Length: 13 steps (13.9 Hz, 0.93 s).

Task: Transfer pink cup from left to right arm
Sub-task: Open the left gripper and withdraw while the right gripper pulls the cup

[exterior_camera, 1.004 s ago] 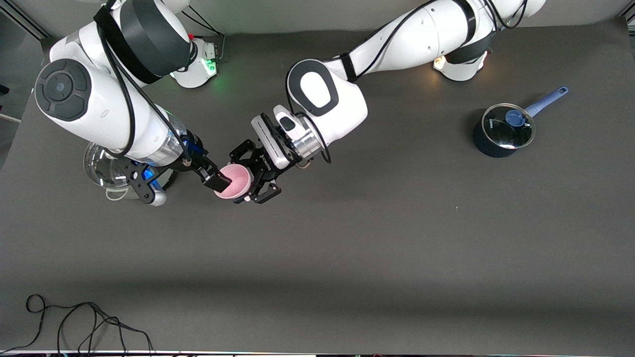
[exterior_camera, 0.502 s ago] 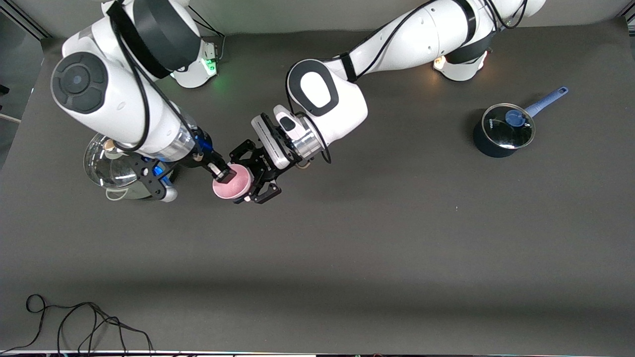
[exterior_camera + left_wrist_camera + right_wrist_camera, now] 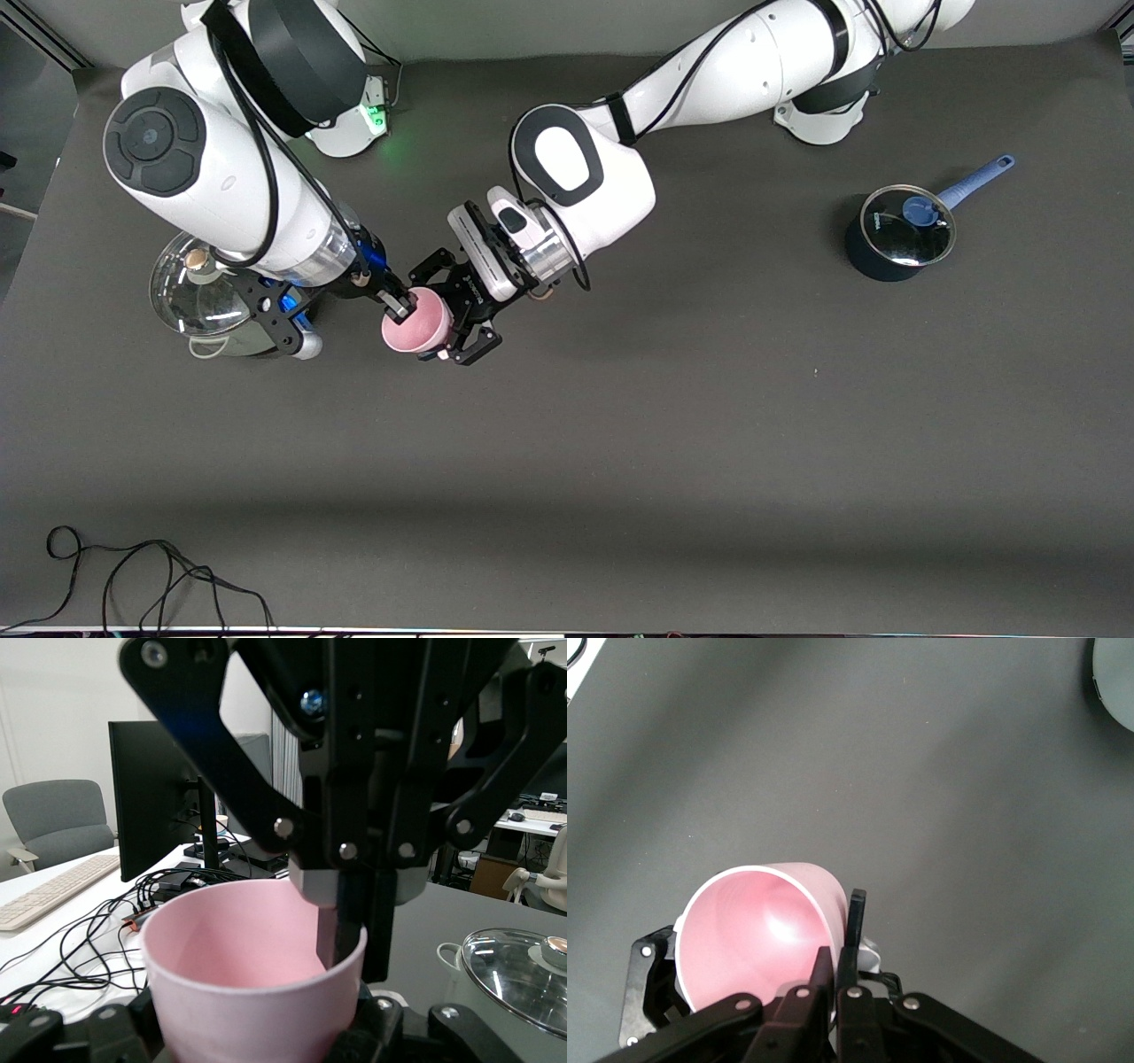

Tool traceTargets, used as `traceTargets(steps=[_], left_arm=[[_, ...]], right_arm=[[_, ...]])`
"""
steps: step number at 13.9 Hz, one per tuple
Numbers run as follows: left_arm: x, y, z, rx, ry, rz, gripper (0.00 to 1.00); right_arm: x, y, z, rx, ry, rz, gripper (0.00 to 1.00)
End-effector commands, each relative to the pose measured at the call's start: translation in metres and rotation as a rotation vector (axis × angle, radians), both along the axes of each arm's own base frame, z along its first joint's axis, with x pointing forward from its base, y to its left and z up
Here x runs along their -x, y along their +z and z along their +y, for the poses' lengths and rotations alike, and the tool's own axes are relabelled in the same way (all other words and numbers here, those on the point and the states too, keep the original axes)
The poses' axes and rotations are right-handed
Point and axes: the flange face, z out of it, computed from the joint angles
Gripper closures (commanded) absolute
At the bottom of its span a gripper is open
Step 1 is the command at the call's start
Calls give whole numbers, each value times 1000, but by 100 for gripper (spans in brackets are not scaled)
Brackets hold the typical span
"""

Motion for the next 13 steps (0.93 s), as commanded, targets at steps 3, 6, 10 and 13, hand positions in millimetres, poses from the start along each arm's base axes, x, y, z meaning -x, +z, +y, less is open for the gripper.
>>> traceTargets(steps=[3, 6, 10, 13], left_arm=[[-4, 12, 3, 2, 23, -20, 14], [-6, 16, 5, -1, 23, -37, 0], [-29, 16, 32, -42, 44, -72, 0], [-43, 12, 52, -68, 42, -86, 0]], right_arm=[[-3, 7, 1, 27, 6, -26, 100], [-4, 8, -1, 40, 11, -37, 100], [-18, 13, -10, 82, 2, -110, 100], [-40, 15, -30, 116, -14, -172, 100]])
